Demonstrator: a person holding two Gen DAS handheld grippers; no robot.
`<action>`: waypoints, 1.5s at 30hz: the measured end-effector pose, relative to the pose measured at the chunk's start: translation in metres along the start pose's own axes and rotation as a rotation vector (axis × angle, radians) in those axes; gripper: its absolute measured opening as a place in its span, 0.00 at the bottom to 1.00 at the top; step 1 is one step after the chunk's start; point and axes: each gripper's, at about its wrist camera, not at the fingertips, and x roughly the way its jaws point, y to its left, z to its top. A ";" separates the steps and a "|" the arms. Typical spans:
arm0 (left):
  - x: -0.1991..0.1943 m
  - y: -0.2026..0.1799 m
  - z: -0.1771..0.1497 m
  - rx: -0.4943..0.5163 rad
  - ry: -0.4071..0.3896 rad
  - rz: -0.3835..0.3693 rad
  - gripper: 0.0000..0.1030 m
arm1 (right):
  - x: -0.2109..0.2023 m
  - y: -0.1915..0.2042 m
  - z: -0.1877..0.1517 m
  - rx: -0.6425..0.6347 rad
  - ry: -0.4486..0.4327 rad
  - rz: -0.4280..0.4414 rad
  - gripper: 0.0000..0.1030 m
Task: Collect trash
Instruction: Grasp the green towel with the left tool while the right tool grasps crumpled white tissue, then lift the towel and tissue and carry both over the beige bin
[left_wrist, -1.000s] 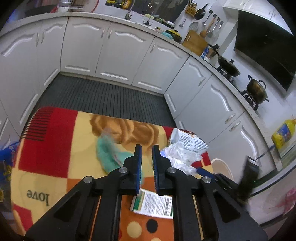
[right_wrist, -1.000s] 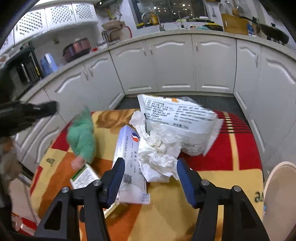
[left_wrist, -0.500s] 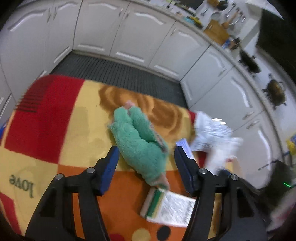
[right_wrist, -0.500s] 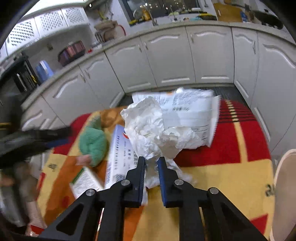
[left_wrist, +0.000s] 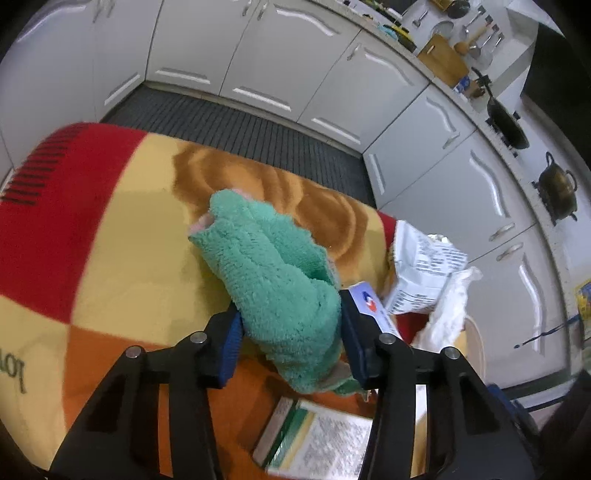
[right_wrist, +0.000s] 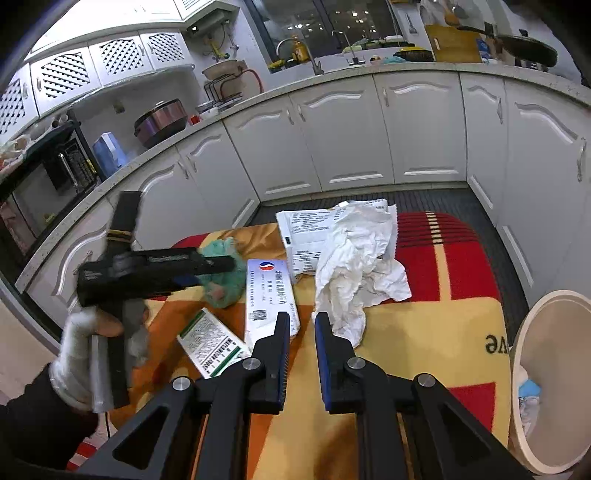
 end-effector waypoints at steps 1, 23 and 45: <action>-0.005 -0.002 -0.001 0.007 -0.008 -0.003 0.44 | 0.005 -0.002 0.002 0.002 0.007 -0.015 0.13; -0.094 -0.072 -0.047 0.276 -0.101 -0.106 0.44 | -0.003 -0.025 0.004 0.075 -0.031 0.004 0.17; -0.058 -0.231 -0.114 0.553 -0.038 -0.200 0.44 | -0.136 -0.078 -0.029 0.088 -0.165 -0.205 0.18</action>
